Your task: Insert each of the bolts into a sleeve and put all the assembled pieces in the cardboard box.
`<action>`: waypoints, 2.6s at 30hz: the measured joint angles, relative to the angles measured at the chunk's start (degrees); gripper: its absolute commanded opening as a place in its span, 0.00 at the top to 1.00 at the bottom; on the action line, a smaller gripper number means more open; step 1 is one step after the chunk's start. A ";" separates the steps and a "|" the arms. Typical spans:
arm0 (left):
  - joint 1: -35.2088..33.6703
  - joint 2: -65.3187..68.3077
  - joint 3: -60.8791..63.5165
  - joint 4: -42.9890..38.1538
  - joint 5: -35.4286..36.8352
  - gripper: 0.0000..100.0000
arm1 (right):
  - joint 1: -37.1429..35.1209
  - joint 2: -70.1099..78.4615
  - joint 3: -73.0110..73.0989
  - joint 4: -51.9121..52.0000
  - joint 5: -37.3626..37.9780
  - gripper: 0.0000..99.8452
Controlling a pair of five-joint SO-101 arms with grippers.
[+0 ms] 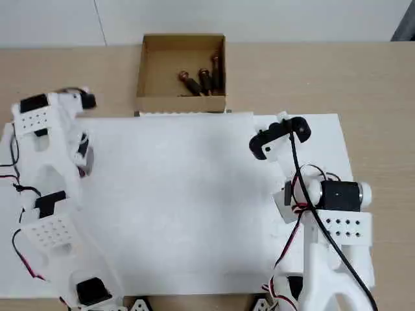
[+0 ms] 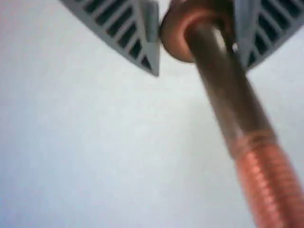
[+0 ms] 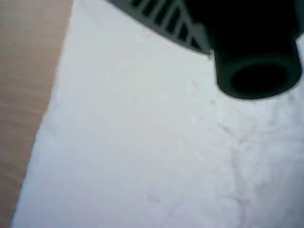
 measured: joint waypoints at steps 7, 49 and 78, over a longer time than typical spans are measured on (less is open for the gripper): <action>1.93 0.00 -4.57 0.35 22.24 0.99 | 0.00 0.00 0.00 0.00 0.00 1.00; 12.75 -0.35 13.01 -3.08 97.32 0.99 | 0.09 0.00 0.00 0.00 0.00 1.00; 14.95 0.44 1.58 0.26 84.57 0.99 | 0.09 0.00 0.00 0.00 0.00 0.99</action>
